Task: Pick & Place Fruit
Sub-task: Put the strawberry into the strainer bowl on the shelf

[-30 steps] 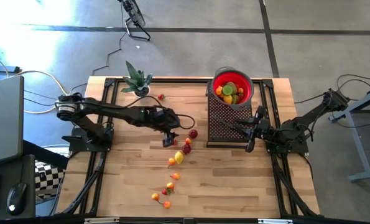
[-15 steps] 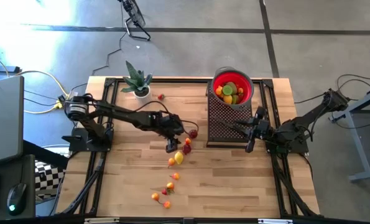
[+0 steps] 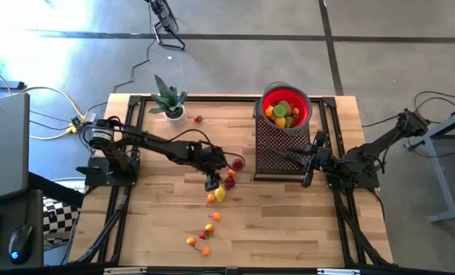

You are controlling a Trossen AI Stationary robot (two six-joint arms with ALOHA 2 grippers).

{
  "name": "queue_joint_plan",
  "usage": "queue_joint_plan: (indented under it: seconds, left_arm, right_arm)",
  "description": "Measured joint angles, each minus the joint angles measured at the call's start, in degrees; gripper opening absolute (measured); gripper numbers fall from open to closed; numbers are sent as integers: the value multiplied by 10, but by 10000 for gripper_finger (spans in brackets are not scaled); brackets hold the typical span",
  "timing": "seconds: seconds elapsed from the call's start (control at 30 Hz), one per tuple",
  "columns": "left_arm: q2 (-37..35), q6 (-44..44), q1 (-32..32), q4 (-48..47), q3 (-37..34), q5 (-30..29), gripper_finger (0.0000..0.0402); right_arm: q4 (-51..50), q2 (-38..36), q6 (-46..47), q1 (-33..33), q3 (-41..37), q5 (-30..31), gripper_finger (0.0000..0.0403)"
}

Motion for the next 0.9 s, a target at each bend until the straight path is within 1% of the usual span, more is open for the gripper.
queue_joint_plan:
  seconds: [0.1,0.4,0.63,0.77,0.83,0.9]
  left_arm:
    - [0,0,0,-9,0,-14,214]
    - [0,0,0,-27,0,-18,214]
    - [1,1,0,-19,0,-21,214]
    - [10,0,0,-17,-1,-29,214]
    - [19,0,0,6,2,-29,214]
    - [24,0,0,2,-1,-29,214]
  right_arm:
    - [0,0,0,0,0,0,81]
    - [0,0,0,0,0,0,81]
    - [0,0,0,0,0,0,81]
    - [0,0,0,0,0,0,81]
    - [0,0,0,0,0,0,81]
    - [0,0,0,0,0,0,81]
